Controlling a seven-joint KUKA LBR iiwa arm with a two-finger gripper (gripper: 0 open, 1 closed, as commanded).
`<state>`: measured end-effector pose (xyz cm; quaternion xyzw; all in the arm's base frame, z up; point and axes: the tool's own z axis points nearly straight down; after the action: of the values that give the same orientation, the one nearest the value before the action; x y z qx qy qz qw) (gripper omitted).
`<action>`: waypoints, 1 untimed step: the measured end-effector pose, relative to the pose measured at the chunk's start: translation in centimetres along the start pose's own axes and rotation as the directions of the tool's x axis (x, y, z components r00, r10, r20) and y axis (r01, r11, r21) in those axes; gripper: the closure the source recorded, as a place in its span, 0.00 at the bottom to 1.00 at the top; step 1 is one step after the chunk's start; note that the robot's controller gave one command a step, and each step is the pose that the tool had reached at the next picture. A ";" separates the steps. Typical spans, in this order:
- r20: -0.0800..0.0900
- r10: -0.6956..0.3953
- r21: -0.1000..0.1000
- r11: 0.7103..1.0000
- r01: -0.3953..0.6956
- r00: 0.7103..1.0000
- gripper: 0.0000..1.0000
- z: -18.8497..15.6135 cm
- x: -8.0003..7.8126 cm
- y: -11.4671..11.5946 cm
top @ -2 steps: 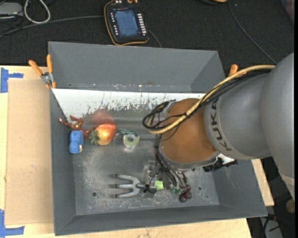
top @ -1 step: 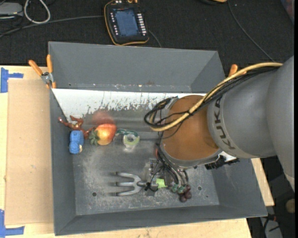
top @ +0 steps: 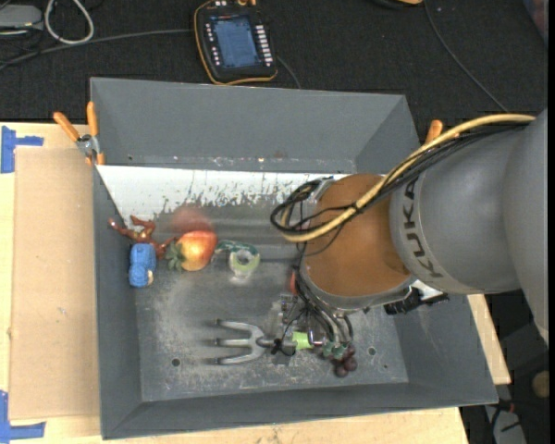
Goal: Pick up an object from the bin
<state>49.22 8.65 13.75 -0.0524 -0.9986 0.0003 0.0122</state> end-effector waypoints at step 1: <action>-0.003 0.000 0.001 1.000 0.000 1.000 1.00 -1.8 0.1 0.0</action>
Offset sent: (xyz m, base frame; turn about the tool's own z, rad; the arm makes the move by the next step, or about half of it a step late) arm -0.0009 -0.0004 0.0433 -0.0004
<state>49.15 8.64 15.59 -0.0522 -0.9985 0.0006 0.0139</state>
